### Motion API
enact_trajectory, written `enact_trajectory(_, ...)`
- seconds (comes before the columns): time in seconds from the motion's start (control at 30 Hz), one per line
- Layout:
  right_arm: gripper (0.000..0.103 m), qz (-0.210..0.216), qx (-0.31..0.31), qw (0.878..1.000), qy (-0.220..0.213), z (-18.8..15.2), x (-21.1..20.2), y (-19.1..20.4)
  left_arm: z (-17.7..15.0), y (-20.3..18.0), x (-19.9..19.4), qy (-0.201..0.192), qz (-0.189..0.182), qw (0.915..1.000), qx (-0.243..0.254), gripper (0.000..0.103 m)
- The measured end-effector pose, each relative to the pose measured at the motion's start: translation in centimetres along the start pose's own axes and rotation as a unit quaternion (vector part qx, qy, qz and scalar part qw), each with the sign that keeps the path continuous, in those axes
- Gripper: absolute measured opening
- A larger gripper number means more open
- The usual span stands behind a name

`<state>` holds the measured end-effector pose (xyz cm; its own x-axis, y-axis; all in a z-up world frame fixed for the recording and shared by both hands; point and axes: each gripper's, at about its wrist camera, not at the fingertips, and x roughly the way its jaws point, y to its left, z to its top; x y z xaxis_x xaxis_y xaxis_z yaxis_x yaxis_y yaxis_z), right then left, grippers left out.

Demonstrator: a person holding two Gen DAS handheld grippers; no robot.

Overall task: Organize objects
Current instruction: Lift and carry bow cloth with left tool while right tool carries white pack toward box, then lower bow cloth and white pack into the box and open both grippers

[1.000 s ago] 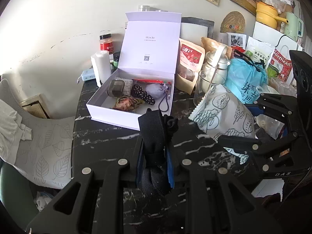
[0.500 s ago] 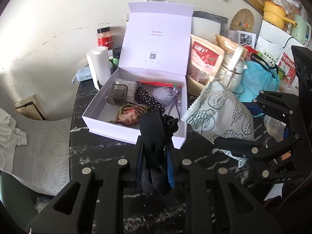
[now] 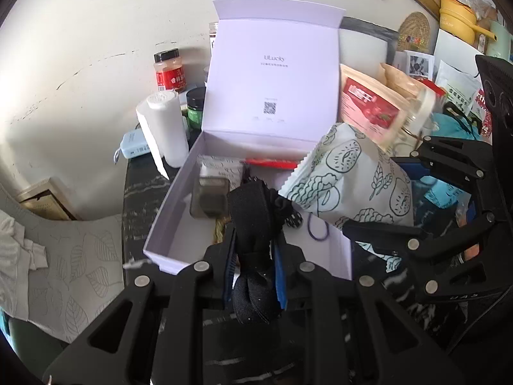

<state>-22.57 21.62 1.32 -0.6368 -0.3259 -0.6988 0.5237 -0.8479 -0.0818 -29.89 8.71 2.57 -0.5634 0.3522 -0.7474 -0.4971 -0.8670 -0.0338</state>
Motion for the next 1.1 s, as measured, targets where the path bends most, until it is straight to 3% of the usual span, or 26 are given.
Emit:
enact_trajectory(0.63,0.057,-0.025,0.014,1.0,-0.001,4.8,5.8,-3.9,6.7,3.0,5.7,-0.016,0.019,0.9992,0.031,0.019)
enact_trajectory(1.1,0.057,-0.043,0.028,0.998,0.023,5.7,10.8,-6.3,8.1,4.6,12.7,0.022,0.007,0.9991,0.036,0.019)
